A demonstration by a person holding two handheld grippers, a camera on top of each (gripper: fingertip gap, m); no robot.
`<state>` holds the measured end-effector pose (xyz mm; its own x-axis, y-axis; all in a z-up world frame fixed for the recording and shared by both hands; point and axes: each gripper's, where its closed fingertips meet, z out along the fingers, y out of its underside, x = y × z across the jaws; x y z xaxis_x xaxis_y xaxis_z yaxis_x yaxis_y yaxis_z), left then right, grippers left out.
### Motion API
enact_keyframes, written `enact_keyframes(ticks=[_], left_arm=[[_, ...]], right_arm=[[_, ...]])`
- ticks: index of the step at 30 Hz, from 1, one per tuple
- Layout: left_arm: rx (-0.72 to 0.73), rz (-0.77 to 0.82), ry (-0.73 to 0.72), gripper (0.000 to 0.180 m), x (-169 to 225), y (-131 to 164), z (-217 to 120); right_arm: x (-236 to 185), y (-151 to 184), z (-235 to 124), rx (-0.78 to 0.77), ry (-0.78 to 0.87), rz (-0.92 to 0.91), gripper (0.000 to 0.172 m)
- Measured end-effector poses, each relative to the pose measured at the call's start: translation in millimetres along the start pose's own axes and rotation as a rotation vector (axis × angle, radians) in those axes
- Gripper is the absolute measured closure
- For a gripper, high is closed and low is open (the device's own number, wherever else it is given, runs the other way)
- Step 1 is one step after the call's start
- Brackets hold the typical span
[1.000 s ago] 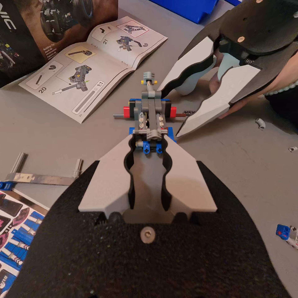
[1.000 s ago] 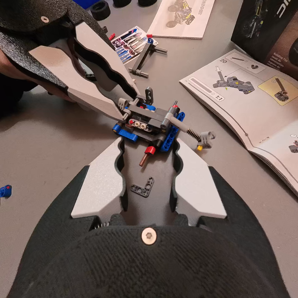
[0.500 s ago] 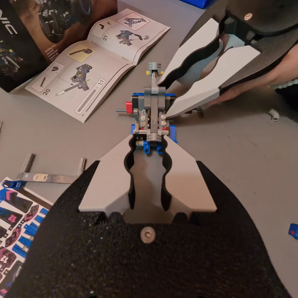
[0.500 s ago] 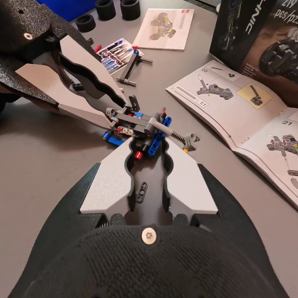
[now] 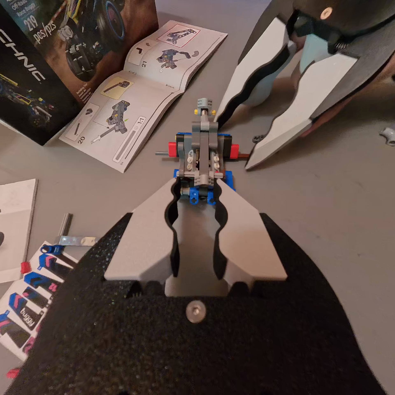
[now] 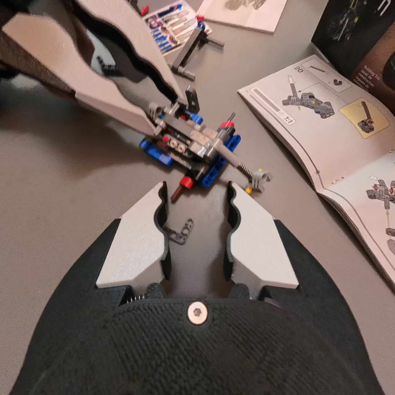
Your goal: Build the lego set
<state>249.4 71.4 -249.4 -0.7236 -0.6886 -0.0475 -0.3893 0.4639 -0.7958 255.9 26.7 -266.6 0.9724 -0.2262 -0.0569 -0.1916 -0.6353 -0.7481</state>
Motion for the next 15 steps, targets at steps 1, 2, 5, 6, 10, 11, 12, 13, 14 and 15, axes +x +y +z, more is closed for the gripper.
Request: enact_keyframes(ticks=[1,2,5,6,10,11,12,13,14,15], left_arm=[[-0.005,0.002,-0.004,0.154,0,0,-1],[-0.008,0.005,-0.004,0.154,0,0,-1],[-0.020,0.029,0.002,0.154,-1,3,-3],[-0.021,0.043,0.009,0.154,0,5,-4],[-0.003,0.024,0.045,0.154,0,5,-5],[0.002,0.017,0.052,0.154,0,6,-5],[0.007,0.015,0.056,0.154,-1,6,-5],[0.010,0.018,0.060,0.154,-1,6,-5],[0.012,0.022,0.063,0.154,0,6,-5],[0.013,0.026,0.066,0.154,0,6,-5]], right_arm=[[0,5,-5,-0.020,-0.027,-0.036,0.116],[-2,11,-12,-0.048,-0.067,-0.096,0.116],[-13,15,-35,-0.002,-0.119,-0.393,0.119],[-20,16,-42,0.021,-0.133,-0.496,0.125],[-26,25,-44,0.008,-0.155,-0.644,0.136],[-30,25,-44,0.014,-0.199,-0.658,0.143],[-33,24,-43,0.029,-0.235,-0.671,0.146],[-32,21,-41,0.035,-0.247,-0.684,0.145],[-32,22,-39,0.019,-0.266,-0.705,0.145],[-30,25,-37,-0.018,-0.289,-0.731,0.146]])
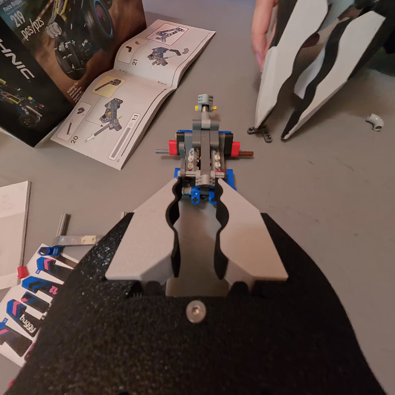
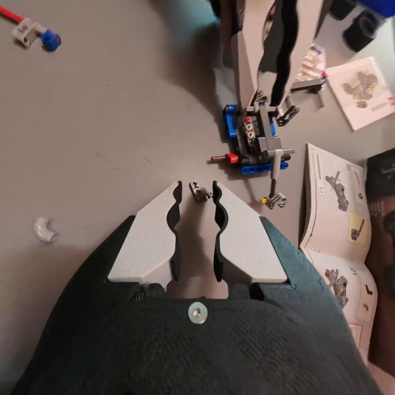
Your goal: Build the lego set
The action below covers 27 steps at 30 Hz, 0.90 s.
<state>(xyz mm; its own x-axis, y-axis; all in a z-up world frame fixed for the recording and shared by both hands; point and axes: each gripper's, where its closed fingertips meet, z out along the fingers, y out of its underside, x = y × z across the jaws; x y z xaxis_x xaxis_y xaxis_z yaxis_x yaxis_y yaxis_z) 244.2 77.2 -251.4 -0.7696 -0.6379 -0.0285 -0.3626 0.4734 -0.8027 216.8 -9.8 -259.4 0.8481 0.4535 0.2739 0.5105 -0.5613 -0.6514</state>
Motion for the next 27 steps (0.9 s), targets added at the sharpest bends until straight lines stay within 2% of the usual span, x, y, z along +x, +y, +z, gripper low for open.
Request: enact_keyframes(ticks=[4,6,11,13,14,16,17,19,20,23,27], left_arm=[[0.002,-0.012,0.013,0.154,0,1,0],[0.004,-0.013,0.020,0.154,1,1,0],[0.006,-0.015,0.032,0.154,2,1,0],[0.008,-0.026,0.029,0.154,1,1,0],[0.010,-0.033,0.030,0.155,1,1,0],[0.005,-0.045,0.045,0.159,3,1,0],[0.002,-0.071,0.039,0.160,2,1,0],[-0.004,-0.104,0.042,0.164,2,0,1],[-0.006,-0.098,0.037,0.165,2,1,1],[-0.010,-0.067,0.023,0.167,2,1,0],[-0.024,-0.066,-0.003,0.167,2,0,1]], right_arm=[[-3,6,3,-0.049,-0.151,-0.046,0.154],[-5,8,3,-0.061,-0.222,-0.039,0.165],[-4,3,7,-0.011,-0.236,-0.025,0.167],[1,0,11,-0.021,-0.136,-0.074,0.167],[9,-5,14,-0.038,-0.017,-0.129,0.167],[23,-44,12,0.071,0.253,-0.220,0.167],[23,-58,13,0.104,0.334,-0.249,0.168],[27,-58,18,0.002,0.466,-0.376,0.167],[29,-57,19,-0.030,0.510,-0.422,0.167],[29,-53,27,-0.003,0.511,-0.368,0.168],[47,-56,24,-0.020,0.599,-0.342,0.168]])
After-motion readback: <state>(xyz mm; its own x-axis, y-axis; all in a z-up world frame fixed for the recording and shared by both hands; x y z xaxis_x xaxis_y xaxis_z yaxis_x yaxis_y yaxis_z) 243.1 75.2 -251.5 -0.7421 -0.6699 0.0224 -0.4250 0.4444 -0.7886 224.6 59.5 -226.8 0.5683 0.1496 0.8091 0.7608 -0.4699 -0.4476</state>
